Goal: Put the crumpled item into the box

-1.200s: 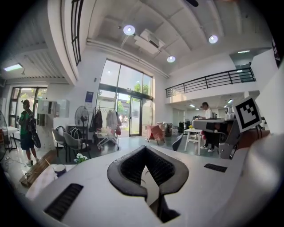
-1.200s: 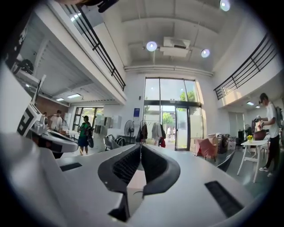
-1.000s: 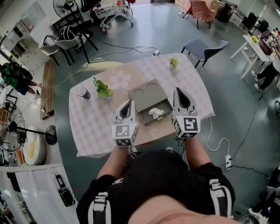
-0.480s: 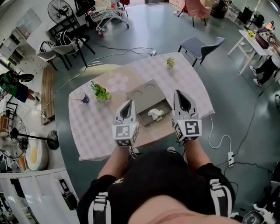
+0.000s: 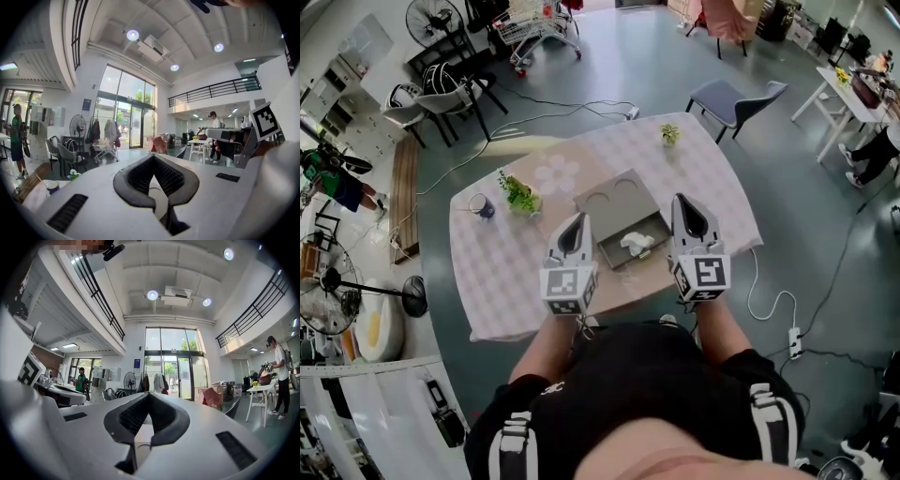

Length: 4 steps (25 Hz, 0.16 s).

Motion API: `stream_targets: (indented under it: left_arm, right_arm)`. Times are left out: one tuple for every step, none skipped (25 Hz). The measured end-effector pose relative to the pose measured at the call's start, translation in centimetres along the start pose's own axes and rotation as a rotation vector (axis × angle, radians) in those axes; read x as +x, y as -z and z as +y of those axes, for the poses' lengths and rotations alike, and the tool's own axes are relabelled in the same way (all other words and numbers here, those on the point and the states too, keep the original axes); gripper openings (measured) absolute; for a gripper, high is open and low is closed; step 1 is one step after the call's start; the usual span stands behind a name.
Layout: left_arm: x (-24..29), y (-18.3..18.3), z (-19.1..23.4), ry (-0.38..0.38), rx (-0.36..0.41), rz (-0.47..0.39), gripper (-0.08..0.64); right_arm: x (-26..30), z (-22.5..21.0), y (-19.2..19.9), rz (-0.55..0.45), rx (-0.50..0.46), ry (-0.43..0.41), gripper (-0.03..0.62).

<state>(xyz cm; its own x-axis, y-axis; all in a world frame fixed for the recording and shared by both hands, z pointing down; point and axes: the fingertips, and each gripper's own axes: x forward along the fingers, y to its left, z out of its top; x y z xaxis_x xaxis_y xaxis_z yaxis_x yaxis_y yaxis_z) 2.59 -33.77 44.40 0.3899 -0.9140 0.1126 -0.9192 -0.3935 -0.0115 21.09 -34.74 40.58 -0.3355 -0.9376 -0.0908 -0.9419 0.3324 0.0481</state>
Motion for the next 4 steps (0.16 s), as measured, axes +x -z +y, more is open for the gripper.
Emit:
stream_targets:
  left_arm:
    - [-0.04,0.06,0.13,0.000,0.002,-0.008,-0.009]
    - [-0.10,0.06,0.16,0.003,0.003,-0.014,-0.009]
    - [-0.17,0.02,0.15,0.007,0.003,-0.019,-0.009]
    - [-0.25,-0.02,0.12,0.011,0.004,-0.023,-0.009]
  right_arm:
    - [0.09,0.12,0.06,0.001,-0.001,-0.002,0.002]
    - [0.16,0.24,0.15,0.003,-0.002,-0.005,0.002]
    - [0.21,0.36,0.24,0.004,-0.003,-0.007,0.002]
    - [0.25,0.48,0.33,0.005,-0.004,-0.010,0.002]
